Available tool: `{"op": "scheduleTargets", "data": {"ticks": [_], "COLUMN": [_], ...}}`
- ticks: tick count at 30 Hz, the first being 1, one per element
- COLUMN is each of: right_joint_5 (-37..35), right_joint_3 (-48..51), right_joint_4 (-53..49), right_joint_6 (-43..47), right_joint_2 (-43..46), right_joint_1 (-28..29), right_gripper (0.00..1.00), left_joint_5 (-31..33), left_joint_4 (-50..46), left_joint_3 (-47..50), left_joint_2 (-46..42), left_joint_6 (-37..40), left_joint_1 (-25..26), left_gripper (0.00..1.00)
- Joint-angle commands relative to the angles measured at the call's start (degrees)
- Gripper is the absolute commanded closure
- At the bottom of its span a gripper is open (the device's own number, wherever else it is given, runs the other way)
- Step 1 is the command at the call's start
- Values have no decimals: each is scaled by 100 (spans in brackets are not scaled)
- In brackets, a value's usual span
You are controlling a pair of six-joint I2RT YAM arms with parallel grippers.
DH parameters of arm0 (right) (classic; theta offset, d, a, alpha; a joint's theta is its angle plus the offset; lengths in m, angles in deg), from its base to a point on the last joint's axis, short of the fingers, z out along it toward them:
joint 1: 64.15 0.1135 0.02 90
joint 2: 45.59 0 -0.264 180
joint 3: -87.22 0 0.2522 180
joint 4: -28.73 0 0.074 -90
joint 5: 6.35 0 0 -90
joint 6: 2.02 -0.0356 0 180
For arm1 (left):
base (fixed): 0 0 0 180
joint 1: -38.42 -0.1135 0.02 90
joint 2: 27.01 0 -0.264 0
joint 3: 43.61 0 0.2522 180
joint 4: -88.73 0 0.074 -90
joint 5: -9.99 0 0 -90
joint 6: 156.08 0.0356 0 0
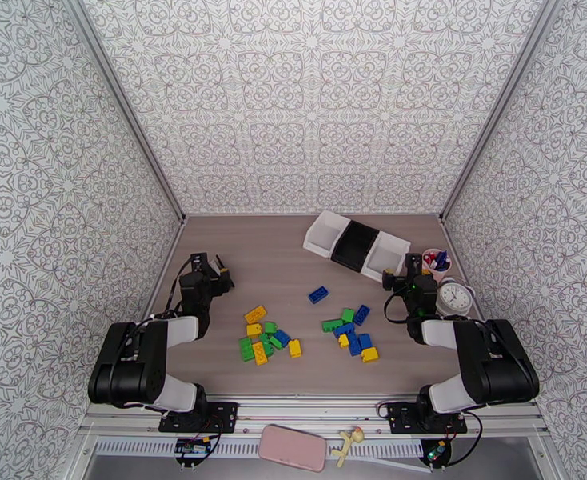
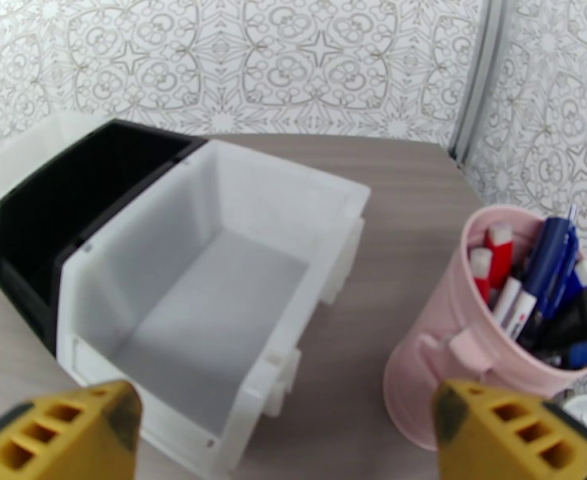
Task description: Sort the legos into containers by color
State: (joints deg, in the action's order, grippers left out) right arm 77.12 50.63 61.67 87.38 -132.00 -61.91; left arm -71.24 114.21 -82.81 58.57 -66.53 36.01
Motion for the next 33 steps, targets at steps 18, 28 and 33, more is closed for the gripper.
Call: {"op": "scheduleTargets", "data": {"ticks": [18,28,33], "right_joint_5": [-165,-397,-278], "right_joint_3": [-847,-1812,-2385], "right_joint_4": [-2298,-3958,-4746], "right_joint_6": [-301,-1759,-2105], "right_joint_2": [984,1124,753], "right_joint_1": [26,31,32], "right_gripper": [0,1,0], "left_joint_5": [-21,-405,-825], "left_joint_4": [-1210,-1582,-1514], "left_joint_3": [7,-548,-1006], "left_joint_2": [-1964,-1749,-1247], "left_joint_6": [334,484,648], "left_joint_1": [647,2586,3568], "left_gripper": [0,0,0]}}
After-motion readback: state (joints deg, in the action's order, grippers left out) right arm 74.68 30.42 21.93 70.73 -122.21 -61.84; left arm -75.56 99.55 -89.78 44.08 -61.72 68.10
